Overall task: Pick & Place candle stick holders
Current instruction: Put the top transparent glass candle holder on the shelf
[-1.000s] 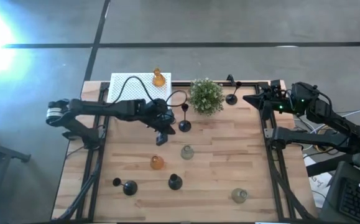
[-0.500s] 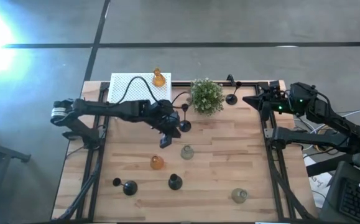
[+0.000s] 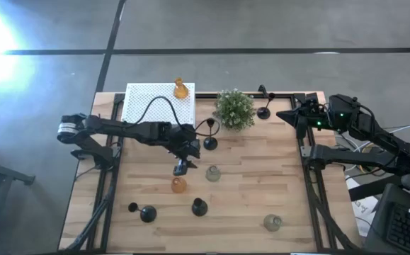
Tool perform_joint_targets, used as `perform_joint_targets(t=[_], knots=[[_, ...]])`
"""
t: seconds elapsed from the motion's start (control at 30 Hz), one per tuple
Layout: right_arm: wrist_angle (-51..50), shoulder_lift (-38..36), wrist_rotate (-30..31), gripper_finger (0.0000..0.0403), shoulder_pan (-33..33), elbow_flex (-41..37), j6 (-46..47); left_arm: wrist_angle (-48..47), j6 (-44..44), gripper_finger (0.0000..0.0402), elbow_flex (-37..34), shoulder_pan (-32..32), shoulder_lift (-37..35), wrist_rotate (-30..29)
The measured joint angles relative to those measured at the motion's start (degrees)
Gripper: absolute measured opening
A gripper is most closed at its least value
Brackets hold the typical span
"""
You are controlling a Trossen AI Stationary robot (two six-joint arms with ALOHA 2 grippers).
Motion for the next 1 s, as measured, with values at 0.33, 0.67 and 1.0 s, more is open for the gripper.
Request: perform_joint_targets(t=[0.33, 0.67, 1.0], knots=[[0.0, 0.0, 0.0, 0.0008, 0.0, 0.0, 0.0, 17.9, 10.0, 0.0286, -10.5, -0.2, 0.0, 1.8], [0.2, 0.1, 2.0, 0.0008, 0.0, 0.0, -0.9, 33.2, 14.4, 0.028, -15.9, -0.1, 5.3, 4.4], [0.2, 0.1, 2.6, 0.0008, 0.0, 0.0, -0.8, 43.2, 14.1, 0.0279, -14.9, 0.4, 11.4, 9.6]])
